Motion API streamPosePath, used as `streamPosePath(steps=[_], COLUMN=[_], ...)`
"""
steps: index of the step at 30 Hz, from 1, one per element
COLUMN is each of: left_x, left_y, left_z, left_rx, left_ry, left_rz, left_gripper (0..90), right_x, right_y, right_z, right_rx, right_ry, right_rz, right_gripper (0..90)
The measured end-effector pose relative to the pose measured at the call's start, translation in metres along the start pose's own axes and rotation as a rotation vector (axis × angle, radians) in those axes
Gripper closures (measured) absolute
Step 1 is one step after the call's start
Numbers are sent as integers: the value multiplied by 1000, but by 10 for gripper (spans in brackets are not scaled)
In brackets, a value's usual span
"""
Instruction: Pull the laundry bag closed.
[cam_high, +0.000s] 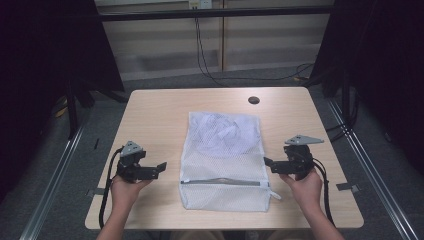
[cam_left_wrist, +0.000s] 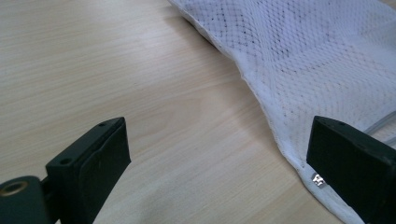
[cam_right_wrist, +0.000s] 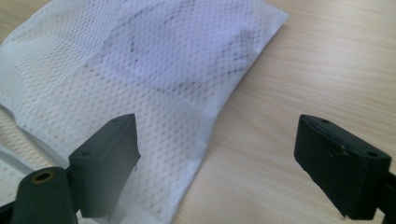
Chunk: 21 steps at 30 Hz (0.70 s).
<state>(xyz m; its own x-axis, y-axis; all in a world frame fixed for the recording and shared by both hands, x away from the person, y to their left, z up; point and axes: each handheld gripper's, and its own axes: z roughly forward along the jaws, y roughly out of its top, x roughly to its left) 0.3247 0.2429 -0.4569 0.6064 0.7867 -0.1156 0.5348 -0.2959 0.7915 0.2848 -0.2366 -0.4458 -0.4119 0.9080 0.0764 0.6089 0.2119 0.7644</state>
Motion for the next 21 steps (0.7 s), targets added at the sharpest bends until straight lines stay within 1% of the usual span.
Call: streamPosePath(steps=[1, 2, 3, 5, 6, 7, 8, 9, 10, 11, 12, 13, 14, 15, 16, 17, 18, 19, 21], left_x=[0, 0, 1, 2, 3, 3, 2, 2, 2, 2, 2, 3, 3, 3, 3, 4, 4, 4, 4], left_y=[1, 1, 1, 1, 1, 1, 1, 1, 1, 1, 1, 1, 0, 0, 0, -1, -1, -1, -1], left_z=[-2, -2, -4, -4, -5, -5, -5, -6, -6, -6, -6, -7, -7, -7, -7, -8, -8, -8, -9], left_rx=[-10, -10, -7, -3, 9, 9, 11, 20, 20, 20, 20, 30, 31, 38, 38, 48, 51, 52, 55], left_ry=[-5, -5, -10, -10, -16, -16, -14, -21, -21, -24, -24, -23, -23, -31, -31, -31, -35, -40, -43], left_rz=[-4, -4, -12, -13, -18, -18, -16, -6, -6, -9, -9, 6, 3, 2, 2, 17, 20, 20, 25], left_gripper=[60, 60, 58, 59, 59, 58, 58, 61, 62, 62, 63, 66, 66, 67, 68, 68, 68, 68, 69], right_x=[3, 3, 10, 16, 20, 20, 24, 30, 30, 38, 38, 48, 48, 58, 61, 65, 68, 71, 77], right_y=[1, 1, 4, 7, 9, 9, 11, 13, 13, 15, 15, 17, 17, 18, 18, 18, 19, 20, 21], right_z=[0, 0, 1, 3, 4, 4, 6, 9, 9, 13, 13, 19, 19, 24, 26, 28, 31, 33, 37], right_rx=[0, 0, 16, 20, 23, 23, 38, 45, 45, 56, 56, 68, 68, 87, 85, 94, 92, 97, 100], right_ry=[-1, -1, 3, 24, 34, 34, 40, 51, 51, 68, 68, 87, 87, 106, 113, 121, 133, 135, 146], right_rz=[-14, -14, -27, -23, -25, -25, -29, -33, -33, -51, -51, -70, -70, -88, -92, -81, -89, -93, -93], right_gripper=[137, 137, 136, 135, 133, 133, 132, 133, 133, 136, 136, 154, 154, 169, 168, 170, 170, 170, 170])
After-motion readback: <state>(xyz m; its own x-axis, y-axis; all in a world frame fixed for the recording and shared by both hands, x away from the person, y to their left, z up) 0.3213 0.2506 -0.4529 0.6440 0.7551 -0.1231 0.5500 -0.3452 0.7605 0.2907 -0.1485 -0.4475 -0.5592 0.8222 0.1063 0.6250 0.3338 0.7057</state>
